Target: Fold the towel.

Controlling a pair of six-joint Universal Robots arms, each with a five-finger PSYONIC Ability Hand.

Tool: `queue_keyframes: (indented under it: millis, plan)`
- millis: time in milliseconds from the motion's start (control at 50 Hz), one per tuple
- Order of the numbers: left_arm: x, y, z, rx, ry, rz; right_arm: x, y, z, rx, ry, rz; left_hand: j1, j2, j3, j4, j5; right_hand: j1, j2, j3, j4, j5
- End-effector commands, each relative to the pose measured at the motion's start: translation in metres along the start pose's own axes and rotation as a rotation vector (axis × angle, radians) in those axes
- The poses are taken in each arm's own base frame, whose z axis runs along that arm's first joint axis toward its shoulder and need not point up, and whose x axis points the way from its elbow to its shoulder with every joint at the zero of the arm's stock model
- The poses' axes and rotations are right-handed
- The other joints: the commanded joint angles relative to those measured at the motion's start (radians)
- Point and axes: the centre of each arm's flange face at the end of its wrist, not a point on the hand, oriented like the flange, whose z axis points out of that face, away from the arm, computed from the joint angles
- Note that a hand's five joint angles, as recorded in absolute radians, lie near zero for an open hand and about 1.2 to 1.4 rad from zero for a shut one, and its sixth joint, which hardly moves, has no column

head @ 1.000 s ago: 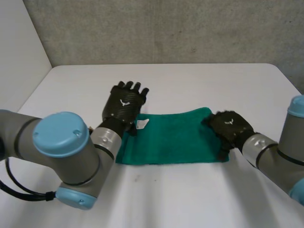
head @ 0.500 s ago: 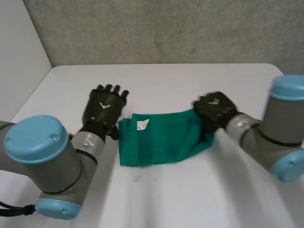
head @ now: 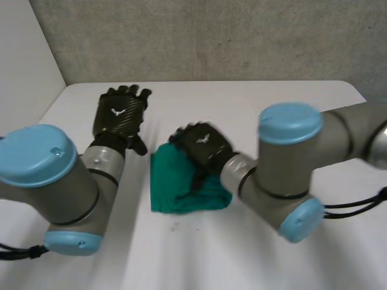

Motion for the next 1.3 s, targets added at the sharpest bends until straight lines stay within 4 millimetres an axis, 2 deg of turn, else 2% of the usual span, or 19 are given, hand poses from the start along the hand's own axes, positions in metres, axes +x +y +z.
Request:
queue_keyframes:
  millis: [20, 60, 120, 240, 320, 440, 660, 740, 820, 840, 900, 920, 940, 980, 1020, 1060, 1080, 1160, 1300]
  plan:
    - [0.044, 0.003, 0.01, -0.018, 0.163, -0.108, 0.07, 0.002, -0.02, -0.004, 0.184, 0.201, 0.049, 0.047, 0.035, 0.042, 0.03, -0.056, -0.089, -0.072, -0.083, -0.078]
    - [0.049, 0.009, 0.012, -0.048, 0.185, -0.122, 0.082, 0.006, -0.021, -0.012, 0.214, 0.212, 0.049, 0.047, 0.035, 0.042, 0.03, -0.056, -0.089, -0.072, -0.083, -0.078]
    - [0.057, 0.028, 0.014, -0.136, 0.205, -0.133, 0.086, 0.008, -0.022, -0.02, 0.223, 0.218, 0.049, 0.047, 0.035, 0.042, 0.03, -0.056, -0.089, -0.072, -0.083, -0.078]
    - [0.059, 0.054, 0.007, -0.291, 0.215, -0.127, 0.08, 0.027, -0.012, -0.092, 0.171, 0.242, 0.029, 0.027, 0.014, 0.022, 0.009, -0.056, -0.089, -0.072, -0.083, -0.078]
    - [0.052, 0.068, 0.003, -0.363, 0.172, -0.104, 0.075, 0.044, 0.0, -0.146, 0.12, 0.268, 0.032, 0.03, 0.017, 0.025, 0.012, -0.056, -0.089, -0.072, -0.083, -0.078]
    - [0.033, 0.081, -0.001, -0.438, 0.076, -0.062, 0.072, 0.059, 0.008, -0.199, 0.101, 0.283, 0.026, 0.024, 0.011, 0.019, 0.006, -0.056, -0.089, -0.072, -0.083, -0.078]
    - [0.035, 0.084, -0.015, -0.465, 0.116, 0.032, 0.071, 0.065, 0.011, -0.234, 0.094, 0.276, -0.004, -0.005, -0.018, -0.01, -0.023, -0.056, -0.089, -0.072, -0.083, -0.078]
    - [0.037, 0.069, -0.016, -0.422, 0.122, 0.027, 0.07, 0.059, 0.008, -0.234, 0.094, 0.239, -0.009, -0.011, -0.024, -0.016, -0.029, -0.056, -0.089, -0.072, -0.083, -0.078]
    - [0.033, 0.043, -0.014, -0.351, 0.111, 0.01, 0.08, 0.033, -0.001, -0.176, 0.133, 0.221, -0.015, -0.017, -0.03, -0.022, -0.035, -0.056, -0.089, -0.072, -0.083, -0.078]
    - [0.031, 0.036, -0.013, -0.33, 0.107, 0.005, 0.086, 0.017, -0.008, -0.141, 0.163, 0.212, -0.015, -0.017, -0.03, -0.022, -0.035, -0.056, -0.089, -0.072, -0.083, -0.078]
    - [0.019, 0.004, -0.008, -0.241, 0.084, -0.022, 0.094, -0.008, -0.021, -0.085, 0.222, 0.198, -0.018, -0.02, -0.033, -0.025, -0.038, -0.056, -0.089, -0.072, -0.083, -0.078]
    - [0.016, -0.005, -0.007, -0.216, 0.078, -0.03, 0.099, -0.024, -0.031, -0.045, 0.274, 0.186, -0.018, -0.02, -0.033, -0.025, -0.038, -0.056, -0.089, -0.072, -0.083, -0.078]
    - [0.007, -0.021, -0.004, -0.168, 0.059, -0.043, 0.103, -0.033, -0.036, -0.019, 0.305, 0.179, -0.018, -0.02, -0.033, -0.025, -0.038, -0.056, -0.089, -0.072, -0.083, -0.078]
    - [-0.004, -0.037, -0.001, -0.125, 0.035, -0.054, 0.113, -0.049, -0.047, 0.03, 0.377, 0.163, -0.018, -0.02, -0.033, -0.025, -0.038, -0.056, -0.089, -0.072, -0.083, -0.078]
    - [-0.024, -0.058, 0.005, -0.069, -0.006, -0.072, 0.133, -0.067, -0.065, 0.089, 0.501, 0.143, -0.018, -0.02, -0.033, -0.025, -0.038, -0.056, -0.089, -0.072, -0.083, -0.078]
    - [-0.031, -0.066, 0.006, -0.051, -0.018, -0.082, 0.145, -0.077, -0.078, 0.122, 0.563, 0.136, -0.018, -0.02, -0.033, -0.025, -0.038, -0.056, -0.089, -0.072, -0.083, -0.078]
    - [-0.043, -0.081, 0.005, -0.023, -0.031, -0.111, 0.155, -0.087, -0.09, 0.151, 0.616, 0.134, -0.018, -0.02, -0.033, -0.025, -0.038, -0.056, -0.089, -0.072, -0.083, -0.078]
    - [-0.072, -0.113, -0.001, 0.005, -0.046, -0.231, 0.169, -0.098, -0.106, 0.18, 0.678, 0.122, -0.018, -0.02, -0.033, -0.025, -0.038, -0.056, -0.089, -0.072, -0.083, -0.078]
    - [-0.091, -0.125, -0.008, -0.031, -0.04, -0.293, 0.174, -0.102, -0.116, 0.183, 0.702, 0.121, -0.021, -0.023, -0.036, -0.028, -0.041, -0.056, -0.089, -0.072, -0.083, -0.078]
